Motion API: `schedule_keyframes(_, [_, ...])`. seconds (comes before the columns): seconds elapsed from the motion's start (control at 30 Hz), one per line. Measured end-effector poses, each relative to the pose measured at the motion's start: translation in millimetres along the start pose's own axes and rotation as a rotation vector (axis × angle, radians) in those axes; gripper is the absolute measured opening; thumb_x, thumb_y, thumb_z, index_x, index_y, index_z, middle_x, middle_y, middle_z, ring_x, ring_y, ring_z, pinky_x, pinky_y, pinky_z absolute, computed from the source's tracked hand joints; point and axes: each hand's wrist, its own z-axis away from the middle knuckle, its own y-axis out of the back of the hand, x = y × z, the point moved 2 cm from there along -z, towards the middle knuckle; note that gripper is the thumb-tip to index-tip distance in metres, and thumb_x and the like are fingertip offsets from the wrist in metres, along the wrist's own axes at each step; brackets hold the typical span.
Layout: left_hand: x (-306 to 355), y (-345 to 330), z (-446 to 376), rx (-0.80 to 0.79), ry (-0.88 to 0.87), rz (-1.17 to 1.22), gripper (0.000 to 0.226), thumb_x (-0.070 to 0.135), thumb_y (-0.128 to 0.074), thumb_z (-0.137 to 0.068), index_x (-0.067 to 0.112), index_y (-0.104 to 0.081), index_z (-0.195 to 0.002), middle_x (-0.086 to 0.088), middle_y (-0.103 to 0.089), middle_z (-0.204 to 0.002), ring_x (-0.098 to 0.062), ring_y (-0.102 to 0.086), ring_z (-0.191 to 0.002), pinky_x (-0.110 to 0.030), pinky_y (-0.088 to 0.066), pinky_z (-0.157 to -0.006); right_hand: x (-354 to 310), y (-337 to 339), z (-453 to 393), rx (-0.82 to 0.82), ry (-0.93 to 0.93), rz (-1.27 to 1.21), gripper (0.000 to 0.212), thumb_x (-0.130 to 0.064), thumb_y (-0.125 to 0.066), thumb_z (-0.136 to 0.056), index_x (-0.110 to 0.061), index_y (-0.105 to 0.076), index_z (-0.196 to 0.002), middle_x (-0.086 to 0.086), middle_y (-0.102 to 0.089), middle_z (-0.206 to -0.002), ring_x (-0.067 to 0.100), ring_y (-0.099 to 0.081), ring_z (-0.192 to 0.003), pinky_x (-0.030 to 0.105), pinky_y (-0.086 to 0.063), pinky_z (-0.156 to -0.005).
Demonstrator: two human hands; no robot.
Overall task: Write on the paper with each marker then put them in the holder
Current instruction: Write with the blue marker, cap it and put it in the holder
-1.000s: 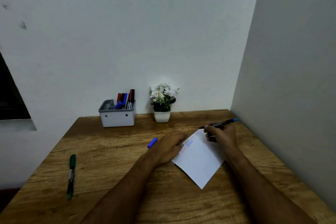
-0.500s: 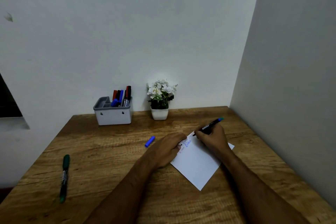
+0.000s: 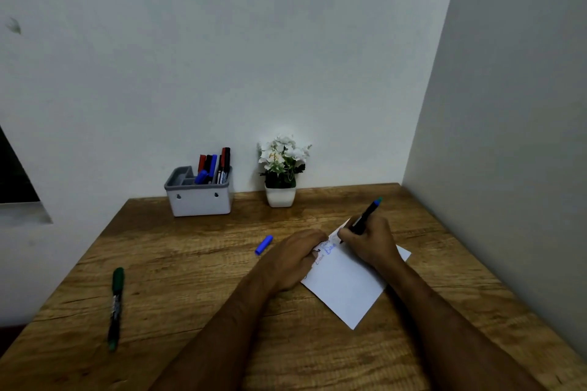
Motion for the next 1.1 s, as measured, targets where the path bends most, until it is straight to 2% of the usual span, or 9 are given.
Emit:
schedule_keyframes(0.1, [-0.6, -0.8, -0.1, -0.007, 0.005, -0.001, 0.046, 0.021, -0.04, -0.104, 0.024, -0.037, -0.149, 0.008, -0.038, -0.155, -0.007, -0.032, -0.142, -0.016, -0.022, -0.11, 0.6, 0.1, 0.8, -0.012, -0.005, -0.021, 0.011, -0.009, -0.073, -0.085, -0.01, -0.074, -0.074, 0.002, -0.072, -0.069, 0.013, -0.07, -0.066, 0.029, -0.056, -0.06])
schedule_keyframes(0.17, [-2.5, -1.7, -0.3, -0.008, 0.015, 0.003, 0.045, 0.023, -0.04, -0.104, 0.024, -0.037, -0.15, 0.008, -0.037, -0.155, -0.006, -0.032, -0.142, -0.015, -0.02, -0.109, 0.6, -0.9, 1.1, -0.018, -0.001, -0.008, 0.008, -0.009, -0.074, -0.086, -0.01, -0.075, -0.078, 0.001, -0.073, -0.072, 0.014, -0.071, -0.069, 0.028, -0.057, -0.061])
schedule_keyframes(0.27, [-2.9, -1.8, -0.6, -0.013, 0.015, 0.007, 0.045, 0.023, -0.04, -0.104, 0.024, -0.037, -0.149, 0.008, -0.037, -0.155, -0.006, -0.032, -0.142, -0.014, -0.019, -0.109, 0.8, 0.0, -0.6, 0.017, -0.004, 0.006, 0.011, -0.01, -0.073, -0.085, -0.009, -0.073, -0.074, 0.0, -0.071, -0.067, 0.006, -0.067, -0.061, 0.016, -0.048, -0.052])
schedule_keyframes(0.43, [-1.1, -0.4, -0.5, -0.003, 0.01, 0.012, 0.045, 0.022, -0.041, -0.104, 0.023, -0.039, -0.149, 0.008, -0.039, -0.154, -0.007, -0.033, -0.141, -0.016, -0.022, -0.109, 1.3, -2.3, -0.2, -0.005, -0.009, 0.011, 0.013, -0.01, -0.073, -0.086, -0.01, -0.073, -0.073, 0.0, -0.07, -0.067, 0.01, -0.067, -0.062, 0.023, -0.049, -0.056])
schedule_keyframes(0.67, [-3.2, -1.8, -1.1, -0.011, 0.01, 0.013, 0.045, 0.021, -0.042, -0.103, 0.024, -0.04, -0.148, 0.009, -0.04, -0.153, -0.006, -0.034, -0.141, -0.013, -0.021, -0.107, 2.6, -1.0, -2.2, 0.035, -0.018, -0.016, 0.016, -0.008, -0.071, -0.087, -0.013, -0.072, -0.072, -0.002, -0.07, -0.067, 0.0, -0.064, -0.058, 0.012, -0.043, -0.05])
schedule_keyframes(0.83, [-4.2, -2.8, -0.9, -0.012, 0.015, 0.015, 0.045, 0.023, -0.042, -0.104, 0.026, -0.039, -0.148, 0.01, -0.039, -0.154, -0.005, -0.033, -0.14, -0.012, -0.019, -0.106, 1.2, 0.2, -1.8, 0.045, -0.02, -0.026, 0.025, -0.007, -0.071, -0.086, -0.016, -0.065, -0.064, -0.003, -0.065, -0.062, -0.002, -0.06, -0.053, 0.013, -0.04, -0.05])
schedule_keyframes(0.93, [-4.0, -2.3, -1.4, 0.0, 0.005, 0.017, 0.045, 0.02, -0.042, -0.103, 0.023, -0.041, -0.148, 0.009, -0.04, -0.153, -0.005, -0.033, -0.14, -0.009, -0.018, -0.104, 2.0, 0.8, -1.9, 0.064, -0.018, -0.039, 0.017, -0.005, -0.071, -0.083, -0.01, -0.068, -0.067, 0.0, -0.068, -0.065, -0.003, -0.06, -0.055, 0.017, -0.042, -0.053])
schedule_keyframes(1.1, [-3.6, -3.5, -0.8, -0.005, 0.004, 0.019, 0.045, 0.021, -0.042, -0.103, 0.023, -0.041, -0.148, 0.008, -0.039, -0.154, -0.005, -0.032, -0.141, -0.011, -0.019, -0.106, 4.4, 0.8, -3.9, 0.082, -0.028, -0.036, 0.02, -0.005, -0.071, -0.083, -0.012, -0.065, -0.065, -0.001, -0.066, -0.063, -0.003, -0.06, -0.054, 0.013, -0.041, -0.05])
